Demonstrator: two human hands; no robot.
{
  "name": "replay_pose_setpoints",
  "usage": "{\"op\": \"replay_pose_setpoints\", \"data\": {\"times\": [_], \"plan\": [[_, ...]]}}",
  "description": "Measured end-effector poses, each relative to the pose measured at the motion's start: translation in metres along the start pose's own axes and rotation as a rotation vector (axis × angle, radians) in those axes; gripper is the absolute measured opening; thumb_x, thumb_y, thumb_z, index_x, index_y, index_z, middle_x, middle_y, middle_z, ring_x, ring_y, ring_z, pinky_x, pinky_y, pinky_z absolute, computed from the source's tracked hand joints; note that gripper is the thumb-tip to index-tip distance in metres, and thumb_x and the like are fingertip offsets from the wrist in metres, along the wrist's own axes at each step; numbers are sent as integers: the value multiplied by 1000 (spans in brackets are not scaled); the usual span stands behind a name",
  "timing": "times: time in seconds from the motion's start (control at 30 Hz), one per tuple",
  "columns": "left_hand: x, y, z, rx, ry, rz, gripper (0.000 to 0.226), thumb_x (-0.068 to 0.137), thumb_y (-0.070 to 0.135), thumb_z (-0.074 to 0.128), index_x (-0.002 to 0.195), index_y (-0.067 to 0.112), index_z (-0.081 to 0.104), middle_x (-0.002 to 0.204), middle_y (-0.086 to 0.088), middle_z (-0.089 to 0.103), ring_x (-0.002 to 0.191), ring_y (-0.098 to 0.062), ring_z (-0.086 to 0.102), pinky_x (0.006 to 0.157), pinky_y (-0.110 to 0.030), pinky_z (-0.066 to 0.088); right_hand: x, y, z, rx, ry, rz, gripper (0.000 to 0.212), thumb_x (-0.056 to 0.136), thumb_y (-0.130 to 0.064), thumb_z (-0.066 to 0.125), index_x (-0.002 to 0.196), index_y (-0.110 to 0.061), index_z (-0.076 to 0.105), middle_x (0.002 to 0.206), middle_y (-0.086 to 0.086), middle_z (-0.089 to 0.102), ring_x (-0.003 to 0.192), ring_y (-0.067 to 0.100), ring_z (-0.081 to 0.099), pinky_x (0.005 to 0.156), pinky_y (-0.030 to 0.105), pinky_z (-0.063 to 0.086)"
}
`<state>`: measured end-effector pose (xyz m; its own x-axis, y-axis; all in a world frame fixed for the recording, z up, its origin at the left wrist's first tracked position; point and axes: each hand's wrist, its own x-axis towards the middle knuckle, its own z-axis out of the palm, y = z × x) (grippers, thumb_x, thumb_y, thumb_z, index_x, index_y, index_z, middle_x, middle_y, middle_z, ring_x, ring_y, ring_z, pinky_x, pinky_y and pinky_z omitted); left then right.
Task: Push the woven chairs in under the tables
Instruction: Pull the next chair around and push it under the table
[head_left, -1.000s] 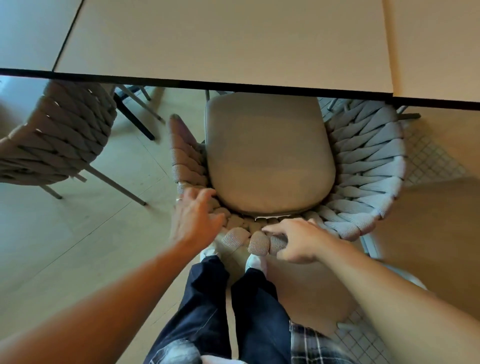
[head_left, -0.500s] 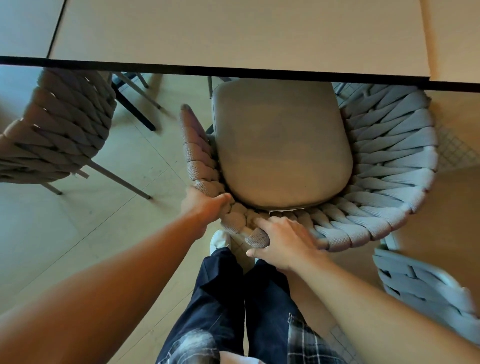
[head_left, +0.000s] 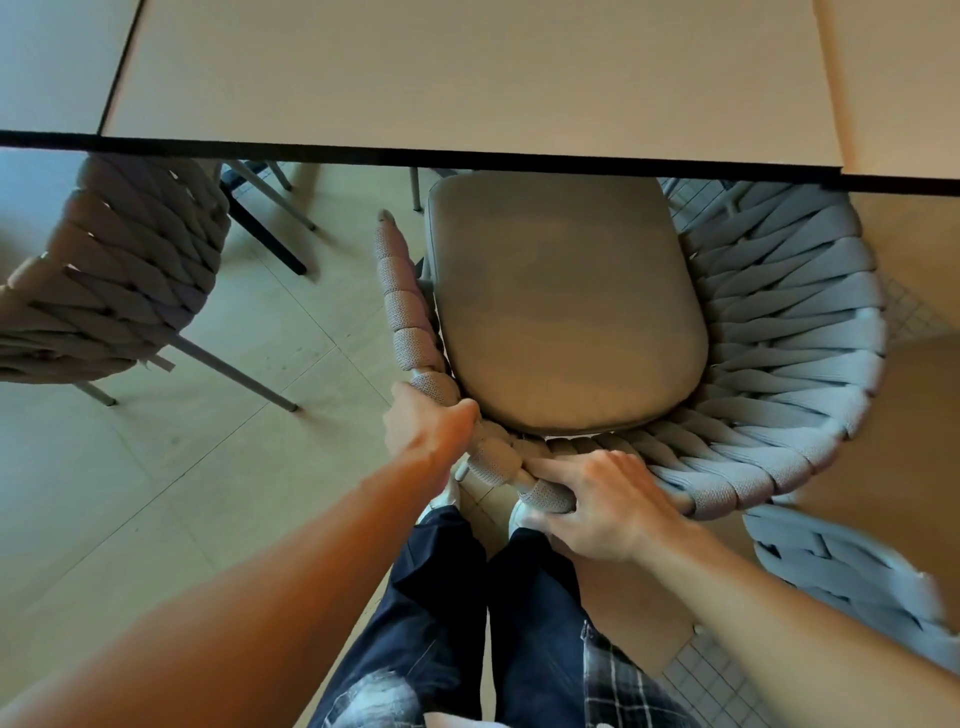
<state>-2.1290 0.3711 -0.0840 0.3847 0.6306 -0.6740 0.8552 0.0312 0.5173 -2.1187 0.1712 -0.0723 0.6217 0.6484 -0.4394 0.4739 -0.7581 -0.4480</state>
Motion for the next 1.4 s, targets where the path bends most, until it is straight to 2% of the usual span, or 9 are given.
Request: {"op": "replay_pose_setpoints", "data": {"times": [0.2, 0.43, 0.67, 0.77, 0.9, 1.07, 1.23, 1.33, 1.4], "plan": [[-4, 21, -11, 5, 19, 20, 52, 57, 28, 73, 99, 15, 46, 95, -8, 56, 87, -31, 62, 72, -46, 60, 1, -9, -12, 48, 29, -30, 46, 76, -59, 59, 118, -42, 53, 99, -14, 70, 93, 17, 64, 78, 36, 50], [25, 32, -48, 76, 67, 35, 44, 69, 23, 74, 104, 13, 49, 99, -9, 55, 85, -26, 58, 72, -39, 58, 35, -43, -2, 54, 63, -94, 38, 77, -57, 59, 110, -38, 56, 95, -7, 70, 92, 24, 63, 74, 33, 48], [69, 30, -84, 61, 95, 35, 47, 67, 25, 74, 107, 14, 52, 102, -10, 58, 88, -28, 60, 74, -43, 59, 82, -86, 17, 84, 18, -62, 31, 77, -56, 60, 96, -33, 52, 87, -2, 68, 86, 29, 62, 70, 34, 44], [89, 28, -95, 61, 96, 25, 46, 68, 24, 74, 108, 13, 52, 104, -11, 59, 89, -28, 60, 71, -42, 58, 103, -101, 27, 70, 14, -53, 31, 78, -55, 60, 97, -32, 53, 88, 0, 69, 88, 31, 62, 69, 35, 40], [112, 20, -109, 70, 86, 4, 45, 74, 21, 74, 112, 12, 51, 107, -12, 57, 92, -26, 55, 61, -33, 47, 123, -118, 42, 53, -4, -43, 35, 79, -58, 61, 100, -32, 54, 91, 0, 70, 89, 31, 63, 70, 36, 43], [122, 18, -116, 80, 59, 6, 45, 75, 23, 74, 112, 13, 50, 106, -10, 56, 90, -25, 55, 56, -29, 43, 130, -122, 46, 40, 19, -28, 43, 76, -67, 59, 105, -35, 53, 93, -5, 69, 91, 26, 63, 72, 36, 46], [114, 18, -125, 198, 65, 62, 51, 79, 29, 72, 119, 11, 47, 109, -11, 55, 93, -28, 56, 71, -36, 50, 117, -114, 33, 166, -59, 65, 59, 74, -73, 59, 123, -41, 51, 110, -13, 67, 107, 19, 60, 86, 37, 48], [103, 19, -128, 322, 167, 272, 58, 79, 31, 71, 129, 19, 44, 122, -10, 48, 110, -31, 51, 90, -45, 49, 98, -90, 28, 171, -113, 138, 78, 69, -87, 50, 136, -47, 43, 127, -17, 62, 120, 16, 55, 98, 38, 44], [89, 19, -126, 366, 159, 467, 57, 79, 34, 72, 129, 23, 48, 127, -7, 46, 116, -30, 47, 97, -46, 46, 80, -70, 20, 116, -133, 185, 88, 64, -93, 45, 139, -48, 40, 135, -18, 58, 126, 19, 49, 104, 38, 37]]}}
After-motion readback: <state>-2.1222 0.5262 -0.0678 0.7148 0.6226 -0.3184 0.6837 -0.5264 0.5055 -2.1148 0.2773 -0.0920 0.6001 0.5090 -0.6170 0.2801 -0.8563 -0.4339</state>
